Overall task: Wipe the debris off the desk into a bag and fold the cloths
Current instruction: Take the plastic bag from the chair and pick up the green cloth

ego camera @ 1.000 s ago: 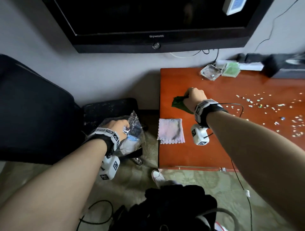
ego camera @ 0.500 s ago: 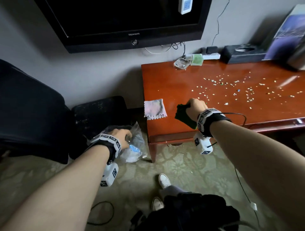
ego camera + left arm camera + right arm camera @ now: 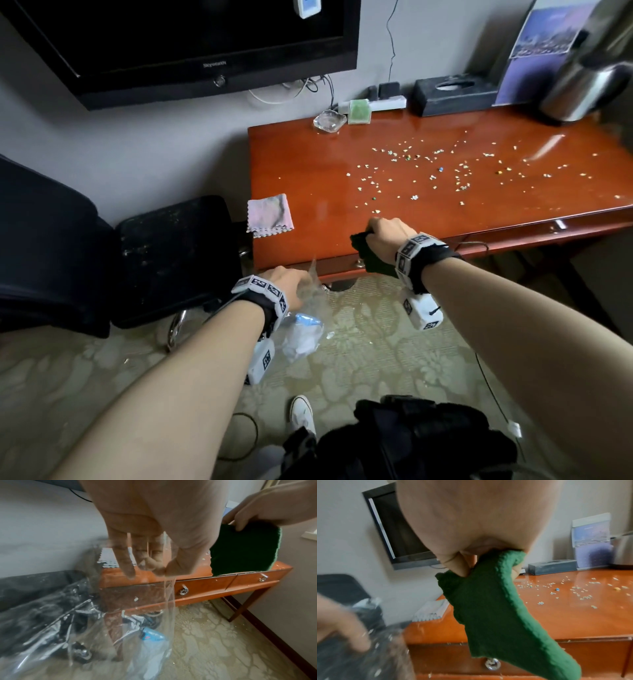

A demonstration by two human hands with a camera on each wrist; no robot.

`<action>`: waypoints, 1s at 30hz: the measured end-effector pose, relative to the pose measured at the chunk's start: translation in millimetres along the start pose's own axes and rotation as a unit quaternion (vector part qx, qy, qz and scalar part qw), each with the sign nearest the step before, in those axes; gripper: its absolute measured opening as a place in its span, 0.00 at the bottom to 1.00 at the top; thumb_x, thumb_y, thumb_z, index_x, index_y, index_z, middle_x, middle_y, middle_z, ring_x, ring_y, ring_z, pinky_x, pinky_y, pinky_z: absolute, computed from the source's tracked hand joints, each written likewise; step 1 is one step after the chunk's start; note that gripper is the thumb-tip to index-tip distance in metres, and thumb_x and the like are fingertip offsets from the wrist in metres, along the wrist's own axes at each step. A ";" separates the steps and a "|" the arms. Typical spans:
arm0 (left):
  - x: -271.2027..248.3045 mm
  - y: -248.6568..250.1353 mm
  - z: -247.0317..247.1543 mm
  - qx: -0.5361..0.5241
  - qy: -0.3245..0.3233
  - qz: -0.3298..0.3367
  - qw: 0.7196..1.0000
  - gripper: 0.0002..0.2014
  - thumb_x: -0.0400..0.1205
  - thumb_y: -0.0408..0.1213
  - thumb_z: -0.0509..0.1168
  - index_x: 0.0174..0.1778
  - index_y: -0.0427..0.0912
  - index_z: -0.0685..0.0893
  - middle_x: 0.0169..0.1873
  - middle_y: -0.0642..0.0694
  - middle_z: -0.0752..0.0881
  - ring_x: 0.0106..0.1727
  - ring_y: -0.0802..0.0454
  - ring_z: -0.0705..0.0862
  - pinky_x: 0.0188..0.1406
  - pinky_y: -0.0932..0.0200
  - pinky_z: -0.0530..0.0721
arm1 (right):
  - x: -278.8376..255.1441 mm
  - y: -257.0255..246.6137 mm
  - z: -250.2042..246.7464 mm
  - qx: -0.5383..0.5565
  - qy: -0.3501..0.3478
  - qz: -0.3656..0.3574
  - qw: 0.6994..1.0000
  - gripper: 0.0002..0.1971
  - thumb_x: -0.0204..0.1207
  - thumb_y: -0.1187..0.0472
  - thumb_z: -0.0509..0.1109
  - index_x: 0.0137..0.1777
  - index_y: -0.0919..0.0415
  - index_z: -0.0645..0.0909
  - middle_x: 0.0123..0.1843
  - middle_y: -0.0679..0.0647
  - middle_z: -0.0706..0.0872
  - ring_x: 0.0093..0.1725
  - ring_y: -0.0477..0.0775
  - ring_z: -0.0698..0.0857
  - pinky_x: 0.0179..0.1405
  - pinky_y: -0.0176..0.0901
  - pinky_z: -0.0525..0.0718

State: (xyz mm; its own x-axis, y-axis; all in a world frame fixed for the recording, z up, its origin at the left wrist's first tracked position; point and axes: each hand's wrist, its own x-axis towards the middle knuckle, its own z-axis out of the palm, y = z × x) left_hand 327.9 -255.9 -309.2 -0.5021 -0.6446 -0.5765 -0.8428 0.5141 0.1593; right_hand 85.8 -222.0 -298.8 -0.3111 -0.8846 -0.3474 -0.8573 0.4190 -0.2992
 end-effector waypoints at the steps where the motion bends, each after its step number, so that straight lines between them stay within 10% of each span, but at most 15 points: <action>1: 2.2 15.8 1.9 0.006 -0.005 0.003 1.000 0.25 0.74 0.48 0.67 0.68 0.70 0.77 0.57 0.48 0.86 0.53 0.42 0.87 0.49 0.51 0.87 | -3.5 9.6 -1.2 -0.025 -0.014 -0.023 0.999 0.14 0.73 0.50 0.59 0.55 0.52 0.79 0.45 0.58 0.85 0.38 0.59 0.84 0.38 0.45 0.85; 9: 30.5 141.6 24.8 0.084 -0.002 0.045 0.995 0.20 0.82 0.42 0.63 0.71 0.58 0.75 0.52 0.43 0.87 0.44 0.40 0.85 0.40 0.50 0.85 | -11.3 83.6 4.5 -0.192 -0.125 -0.241 0.943 0.28 0.77 0.48 0.66 0.76 0.32 0.63 0.51 0.51 0.86 0.36 0.53 0.82 0.26 0.39 0.79; 14: 45.5 181.2 41.4 0.096 -0.019 0.053 0.994 0.21 0.82 0.53 0.64 0.73 0.61 0.74 0.48 0.44 0.86 0.42 0.41 0.84 0.38 0.52 0.82 | -20.2 113.3 -1.9 -0.166 -0.184 -0.231 0.941 0.13 0.78 0.52 0.70 0.61 0.42 0.82 0.37 0.46 0.82 0.24 0.42 0.77 0.22 0.34 0.77; 21: 64.1 189.1 50.3 0.073 -0.032 0.042 0.996 0.27 0.82 0.40 0.65 0.79 0.57 0.71 0.62 0.39 0.84 0.57 0.37 0.86 0.42 0.53 0.79 | -16.3 139.2 7.8 -0.159 -0.164 -0.210 0.951 0.08 0.75 0.49 0.71 0.53 0.44 0.86 0.37 0.49 0.83 0.40 0.56 0.85 0.40 0.43 0.84; 27: 78.8 177.9 56.8 -0.129 -0.055 -0.046 0.989 0.18 0.81 0.40 0.68 0.68 0.46 0.82 0.60 0.40 0.84 0.63 0.43 0.82 0.56 0.57 0.80 | -4.4 146.5 15.5 -0.180 -0.153 -0.213 0.948 0.09 0.76 0.55 0.67 0.52 0.43 0.86 0.46 0.49 0.89 0.45 0.57 0.88 0.43 0.47 0.88; 30: 89.1 166.9 67.7 -0.340 -0.073 -0.103 0.932 0.13 0.77 0.47 0.68 0.50 0.43 0.90 0.52 0.39 0.89 0.54 0.42 0.86 0.57 0.53 0.82 | 3.3 146.9 17.9 -0.177 -0.145 -0.209 0.951 0.09 0.77 0.55 0.67 0.53 0.42 0.85 0.47 0.48 0.90 0.45 0.56 0.88 0.43 0.48 0.89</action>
State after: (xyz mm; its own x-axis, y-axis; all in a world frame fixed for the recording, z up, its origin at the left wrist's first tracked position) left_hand 155.6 -189.2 -388.2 -0.3254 -0.5809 -0.7461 -0.8717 -0.1215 0.4747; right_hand -33.8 -159.7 -359.8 0.1700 -0.8430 -0.5103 -0.9814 -0.0978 -0.1653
